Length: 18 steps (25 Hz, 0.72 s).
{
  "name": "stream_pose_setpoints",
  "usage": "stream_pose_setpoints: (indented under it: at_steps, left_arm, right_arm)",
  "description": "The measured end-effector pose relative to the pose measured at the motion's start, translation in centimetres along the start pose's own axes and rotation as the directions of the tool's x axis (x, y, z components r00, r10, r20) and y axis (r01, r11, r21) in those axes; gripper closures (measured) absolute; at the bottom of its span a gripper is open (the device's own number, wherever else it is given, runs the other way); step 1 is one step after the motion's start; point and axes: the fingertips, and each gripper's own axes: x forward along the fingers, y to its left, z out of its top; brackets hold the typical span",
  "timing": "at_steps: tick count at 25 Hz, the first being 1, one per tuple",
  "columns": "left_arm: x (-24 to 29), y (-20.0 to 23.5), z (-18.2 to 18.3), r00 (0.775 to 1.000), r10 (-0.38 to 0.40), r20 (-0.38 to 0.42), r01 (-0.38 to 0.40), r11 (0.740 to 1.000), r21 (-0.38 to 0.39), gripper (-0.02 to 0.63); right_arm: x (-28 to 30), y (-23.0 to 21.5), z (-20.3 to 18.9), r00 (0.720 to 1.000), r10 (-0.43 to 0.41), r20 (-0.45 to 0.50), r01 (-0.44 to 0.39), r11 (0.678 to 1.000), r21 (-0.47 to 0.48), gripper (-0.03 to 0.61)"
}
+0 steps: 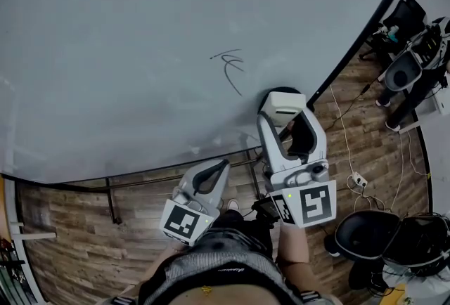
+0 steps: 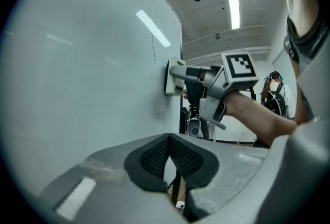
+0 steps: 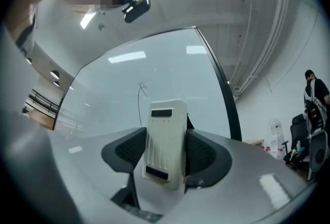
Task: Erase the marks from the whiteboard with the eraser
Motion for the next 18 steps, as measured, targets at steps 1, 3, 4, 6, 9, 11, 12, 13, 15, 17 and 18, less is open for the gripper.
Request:
stream_pose_setpoints:
  at_steps: [1,3,4,6,9,11,12,13,15,17,18]
  left_arm:
    - [-0.1,0.2,0.1,1.0,0.005,0.004,-0.005,1.0,-0.002,0.615]
    - [-0.5,0.6,0.3,1.0,0.015,0.016,-0.015,1.0,-0.008,0.615]
    - [-0.7,0.8,0.4,1.0,0.021,0.021,-0.021,1.0,-0.01,0.615]
    - [-1.0,1.2,0.5,0.999,0.03,0.032,-0.029,1.0,-0.012,0.615]
    - [-1.5,1.5,0.8,0.998,0.039,0.052,-0.038,0.999,-0.013,0.615]
    - [-1.9,1.7,1.1,0.997,0.045,0.069,-0.045,0.999,-0.01,0.615]
    - [-2.2,1.8,1.1,0.996,0.047,0.075,-0.047,0.999,-0.002,0.615]
    - [-2.5,1.9,1.0,0.996,0.048,0.078,-0.049,0.999,0.01,0.615]
    - [-3.0,2.1,0.8,0.995,0.059,0.078,-0.06,0.998,0.006,0.615]
    - [-3.1,2.5,0.8,0.994,0.075,0.074,-0.074,0.997,-0.02,0.615]
    - [-3.1,2.8,0.8,0.994,0.079,0.073,-0.077,0.997,-0.024,0.615]
  right_arm:
    - [0.4,0.4,1.9,0.999,0.013,0.04,-0.012,1.0,-0.015,0.333]
    - [1.0,1.1,6.1,0.992,0.031,0.123,-0.023,0.998,-0.067,0.333]
    - [1.3,1.4,8.2,0.986,0.037,0.165,-0.022,0.995,-0.097,0.333]
    - [1.9,1.9,12.2,0.969,0.05,0.243,-0.014,0.989,-0.148,0.333]
    - [3.0,2.7,16.1,0.949,0.072,0.308,-0.011,0.981,-0.195,0.333]
    - [3.9,3.1,16.8,0.949,0.072,0.306,-0.007,0.978,-0.21,0.333]
    - [4.2,3.3,16.8,0.951,0.066,0.302,0.0,0.977,-0.213,0.334]
    - [4.3,3.4,16.7,0.953,0.058,0.299,0.007,0.977,-0.213,0.334]
    - [4.2,3.5,16.3,0.957,0.047,0.286,0.015,0.977,-0.213,0.334]
    - [4.3,3.6,15.5,0.964,0.047,0.262,0.01,0.977,-0.213,0.334]
    - [4.5,3.6,14.9,0.968,0.047,0.247,0.006,0.978,-0.209,0.334]
